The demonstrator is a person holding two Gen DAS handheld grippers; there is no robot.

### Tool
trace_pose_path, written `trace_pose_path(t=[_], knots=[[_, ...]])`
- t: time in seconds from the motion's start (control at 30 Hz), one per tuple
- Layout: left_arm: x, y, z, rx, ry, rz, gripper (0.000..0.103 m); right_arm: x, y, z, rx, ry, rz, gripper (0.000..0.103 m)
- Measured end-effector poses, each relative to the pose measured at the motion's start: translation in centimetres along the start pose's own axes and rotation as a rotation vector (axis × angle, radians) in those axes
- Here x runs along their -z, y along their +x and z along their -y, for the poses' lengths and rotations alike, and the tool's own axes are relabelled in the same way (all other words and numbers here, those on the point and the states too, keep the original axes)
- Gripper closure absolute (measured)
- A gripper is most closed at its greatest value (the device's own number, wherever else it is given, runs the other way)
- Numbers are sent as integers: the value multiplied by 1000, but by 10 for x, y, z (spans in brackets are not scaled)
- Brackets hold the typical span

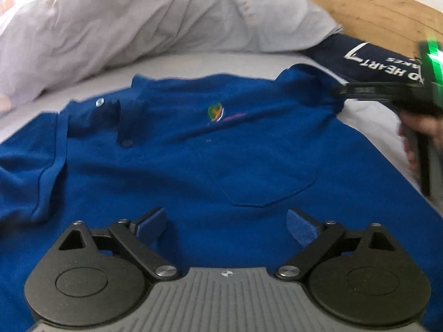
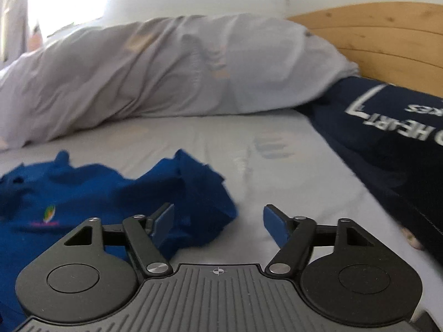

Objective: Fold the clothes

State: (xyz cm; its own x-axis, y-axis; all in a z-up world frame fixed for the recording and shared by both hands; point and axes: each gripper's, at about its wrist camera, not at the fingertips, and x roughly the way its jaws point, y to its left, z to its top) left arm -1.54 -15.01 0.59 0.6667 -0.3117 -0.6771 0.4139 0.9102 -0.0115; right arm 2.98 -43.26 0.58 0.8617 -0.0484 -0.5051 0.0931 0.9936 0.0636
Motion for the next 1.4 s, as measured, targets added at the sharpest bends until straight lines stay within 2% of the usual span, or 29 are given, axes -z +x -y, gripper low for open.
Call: trace_pose_path(t=[0.1,0.17,0.2,0.33,0.37,0.43,0.5,0.63,0.77,0.83,0.9,0.93,1.0,1.03,1.07,1.13,1.27,1.4], knots=[[8,-4,1,-3,33,19,1,-4,15,-6,-17,-35,-11,52],[11,-6,-2,3,29,29,1,-8,19,-9,-12,-56,-19,97],[12,-9,-3,6,25,30,1,-10,19,-4,18,-12,-29,97],[9,-16,-10,22,1,13,1,-11,2,36,-35,285,-46,98],[9,-20,-14,30,-8,7,1,-13,-3,40,-43,325,-46,98],[9,-25,-22,47,-29,1,1,-22,-14,28,-35,297,-27,98],[11,-32,-35,63,-63,-8,1,-34,-28,0,-50,215,24,98],[20,-47,-65,63,-166,0,1,-39,-49,-118,-207,-220,67,98],[25,-59,-93,65,-281,24,1,0,-59,-209,-359,-517,-47,98],[27,-61,-103,65,-318,38,1,18,-66,-232,-400,-605,-124,98],[29,-61,-110,69,-350,51,1,27,-75,-238,-397,-636,-177,91],[30,-61,-113,75,-368,57,1,28,-80,-234,-392,-613,-201,87],[28,-58,-118,94,-406,65,1,24,-93,-216,-387,-506,-216,70],[26,-57,-118,104,-421,66,1,21,-99,-204,-377,-425,-198,53],[24,-55,-119,113,-428,65,1,18,-102,-192,-366,-340,-179,43],[21,-56,-118,125,-424,66,1,11,-99,-169,-357,-202,-162,43],[6,-58,-117,109,-394,77,1,-1,-94,-136,-315,-55,-144,43],[-29,-54,-104,67,-274,113,2,-5,-83,-113,-279,38,-137,43]])
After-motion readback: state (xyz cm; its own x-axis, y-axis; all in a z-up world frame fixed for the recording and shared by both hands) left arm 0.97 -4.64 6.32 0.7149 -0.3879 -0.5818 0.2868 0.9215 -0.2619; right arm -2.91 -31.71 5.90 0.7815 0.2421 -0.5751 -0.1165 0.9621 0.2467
